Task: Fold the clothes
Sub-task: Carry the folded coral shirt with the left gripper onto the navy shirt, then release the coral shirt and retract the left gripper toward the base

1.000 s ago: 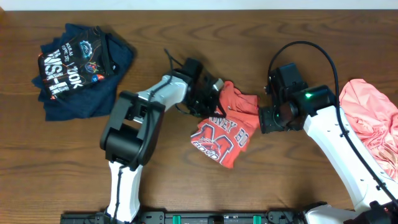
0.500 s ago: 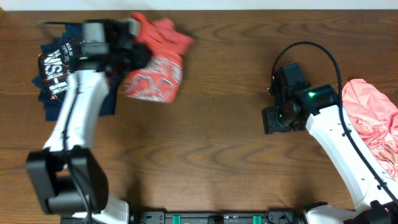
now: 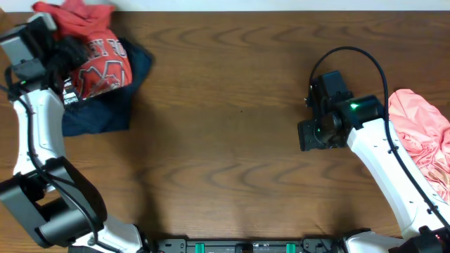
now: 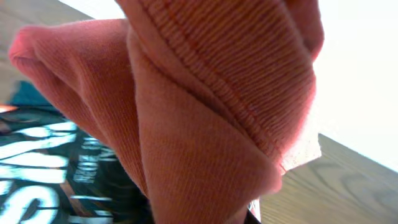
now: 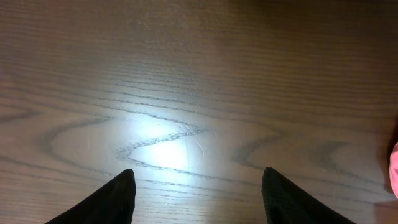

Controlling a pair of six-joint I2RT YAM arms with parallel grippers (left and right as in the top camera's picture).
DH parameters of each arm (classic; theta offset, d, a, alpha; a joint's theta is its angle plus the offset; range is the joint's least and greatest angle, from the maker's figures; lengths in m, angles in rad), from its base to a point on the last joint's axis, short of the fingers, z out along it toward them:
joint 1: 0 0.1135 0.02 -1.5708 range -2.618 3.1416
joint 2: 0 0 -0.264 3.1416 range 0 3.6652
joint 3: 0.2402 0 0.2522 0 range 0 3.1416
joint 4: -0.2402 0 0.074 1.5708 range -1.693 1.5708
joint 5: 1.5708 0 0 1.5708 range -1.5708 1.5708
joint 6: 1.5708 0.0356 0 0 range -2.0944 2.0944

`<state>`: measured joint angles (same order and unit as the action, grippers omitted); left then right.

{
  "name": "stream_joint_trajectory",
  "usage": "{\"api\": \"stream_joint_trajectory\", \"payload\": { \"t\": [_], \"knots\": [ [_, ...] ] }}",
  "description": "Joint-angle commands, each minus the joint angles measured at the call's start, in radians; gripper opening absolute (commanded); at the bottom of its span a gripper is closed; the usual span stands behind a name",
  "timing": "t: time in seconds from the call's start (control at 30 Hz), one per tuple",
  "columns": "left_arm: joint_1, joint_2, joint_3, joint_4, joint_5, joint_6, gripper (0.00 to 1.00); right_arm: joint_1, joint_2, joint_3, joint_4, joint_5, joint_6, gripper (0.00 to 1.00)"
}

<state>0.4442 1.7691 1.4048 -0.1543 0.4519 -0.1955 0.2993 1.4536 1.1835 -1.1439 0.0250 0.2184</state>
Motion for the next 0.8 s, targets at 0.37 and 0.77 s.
{"api": "stream_joint_trajectory", "payload": {
  "t": [0.37,0.77],
  "knots": [
    [0.135,0.013,0.015,-0.026,-0.021,-0.121,0.98,-0.012,-0.012,0.015,0.039,0.001,0.005,0.70],
    [-0.167,-0.077,0.015,-0.296,0.030,-0.039,0.98,-0.089,0.020,0.014,0.259,-0.216,0.004,0.89]
  ]
}}
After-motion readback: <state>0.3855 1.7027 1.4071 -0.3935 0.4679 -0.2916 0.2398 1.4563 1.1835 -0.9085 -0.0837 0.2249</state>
